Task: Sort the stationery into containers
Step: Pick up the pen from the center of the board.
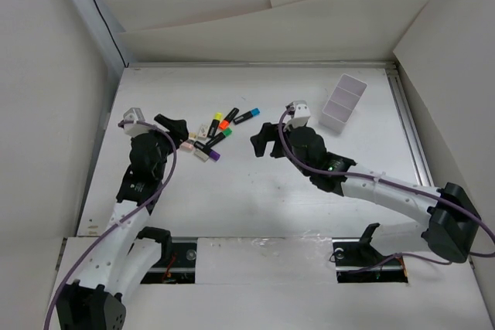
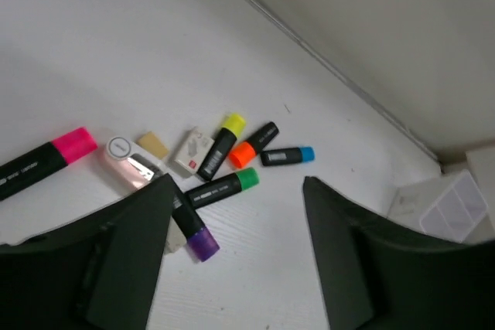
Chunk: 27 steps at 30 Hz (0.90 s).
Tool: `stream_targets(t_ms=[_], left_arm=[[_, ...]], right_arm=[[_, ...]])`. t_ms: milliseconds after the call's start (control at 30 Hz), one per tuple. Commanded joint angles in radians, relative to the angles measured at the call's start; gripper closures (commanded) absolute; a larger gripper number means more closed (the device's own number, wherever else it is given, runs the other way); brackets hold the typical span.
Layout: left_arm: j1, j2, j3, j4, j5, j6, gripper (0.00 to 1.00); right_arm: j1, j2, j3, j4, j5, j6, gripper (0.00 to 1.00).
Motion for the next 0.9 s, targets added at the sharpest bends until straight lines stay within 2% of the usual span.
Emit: stream_targets(t_ms=[0,33,67,100,133,167,267,333,400,433,500,533,600,733,867], left_arm=[[-0.001,0.081,0.074,-0.159,-0.175,-0.043,0.42],[-0.001,0.101,0.092,-0.179,-0.175,-0.044,0.46],[-0.001,0.122,0.092,-0.203,-0.186,-0.053,0.50],[-0.001,0.142,0.106,-0.214,-0.195,-0.053,0.50],[-0.001,0.185,0.115,-0.226,-0.225,-0.053,0.50],[-0.001,0.207,0.136,-0.267,-0.247,-0.074,0.48],[-0.001,0.285,0.167,-0.323,-0.298,-0.093,0.38],[-0.001,0.307,0.176,-0.361,-0.321,-0.102,0.37],[-0.001,0.307,0.176,-0.371,-0.359,-0.113,0.31],[-0.001,0.307,0.176,-0.371,-0.371,-0.113,0.30],[-0.001,0.331,0.167,-0.380,-0.397,-0.113,0.30],[-0.001,0.348,0.182,-0.395,-0.408,-0.113,0.29],[-0.001,0.415,0.215,-0.415,-0.408,-0.102,0.29],[-0.001,0.540,0.277,-0.472,-0.421,-0.077,0.28],[-0.001,0.642,0.354,-0.541,-0.421,-0.033,0.29]], right_arm=[[0.009,0.001,0.049,0.029,-0.072,-0.020,0.00],[0.009,0.001,0.049,0.029,-0.098,-0.020,0.00],[0.009,0.001,0.049,0.029,-0.115,-0.020,0.38],[0.009,0.001,0.049,0.029,-0.115,-0.031,0.70],[0.009,0.001,0.049,0.029,-0.124,-0.031,0.87],[0.009,0.001,0.049,0.029,-0.111,-0.031,0.98],[0.009,-0.008,0.049,0.029,-0.101,-0.020,1.00],[0.009,-0.019,0.049,0.029,-0.101,-0.020,1.00],[0.009,-0.028,0.049,0.029,-0.126,-0.020,0.94],[0.009,-0.028,0.049,0.029,-0.126,-0.020,0.86],[0.009,-0.039,0.049,0.029,-0.126,-0.020,0.79],[0.009,-0.049,0.049,0.029,-0.126,-0.020,0.71],[0.009,-0.062,0.049,0.029,-0.126,-0.011,0.67],[0.009,-0.080,0.040,0.029,-0.117,-0.011,0.62],[0.009,-0.080,0.040,0.029,-0.106,-0.011,0.62]])
